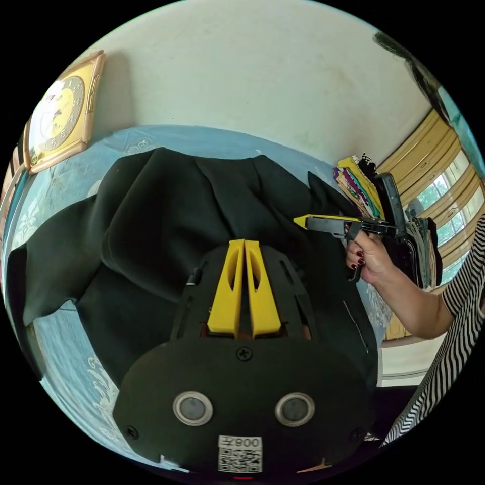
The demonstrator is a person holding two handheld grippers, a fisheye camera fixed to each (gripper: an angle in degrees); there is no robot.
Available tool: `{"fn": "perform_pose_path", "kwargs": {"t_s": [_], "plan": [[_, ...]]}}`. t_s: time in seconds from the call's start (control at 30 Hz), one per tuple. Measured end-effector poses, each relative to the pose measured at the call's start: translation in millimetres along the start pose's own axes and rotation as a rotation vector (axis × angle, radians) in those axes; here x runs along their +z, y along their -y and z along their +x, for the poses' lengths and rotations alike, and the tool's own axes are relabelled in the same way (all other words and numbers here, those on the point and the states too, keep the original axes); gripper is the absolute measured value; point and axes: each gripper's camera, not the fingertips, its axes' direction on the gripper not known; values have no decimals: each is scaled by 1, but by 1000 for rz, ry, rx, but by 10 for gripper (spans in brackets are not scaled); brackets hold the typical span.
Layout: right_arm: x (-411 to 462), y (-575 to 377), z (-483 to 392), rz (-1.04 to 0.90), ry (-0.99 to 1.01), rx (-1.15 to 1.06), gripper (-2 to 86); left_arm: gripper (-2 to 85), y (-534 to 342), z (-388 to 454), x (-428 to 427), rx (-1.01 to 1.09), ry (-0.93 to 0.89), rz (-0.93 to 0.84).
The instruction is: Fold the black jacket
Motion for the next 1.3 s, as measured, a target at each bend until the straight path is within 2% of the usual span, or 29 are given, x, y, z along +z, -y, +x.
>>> {"fn": "perform_pose_path", "kwargs": {"t_s": [0.1,0.23,0.47,0.6,0.73,0.77,1.03,1.17,1.3], "plan": [[-11,-10,-1,55,31,18,1,2,-4,16,15,40,-45,-10],[25,-16,-4,-72,42,9,1,2,-14,15,68,13,-36,-169],[-2,-30,18,48,65,103,4,4,-3,26,61,39,-78,-78],[-62,-72,69,168,-158,255,16,9,17,54,75,125,-236,-58],[-111,-108,106,186,-525,319,60,19,43,101,138,222,-486,-163],[-115,-111,108,180,-562,317,65,22,51,115,158,239,-550,-188],[-52,-115,117,-73,-880,137,67,39,87,168,245,187,-758,-300],[-41,-119,114,-70,-936,96,39,65,93,174,264,153,-798,-351],[-64,-127,123,25,-783,185,22,95,103,170,284,63,-870,-391]]}}
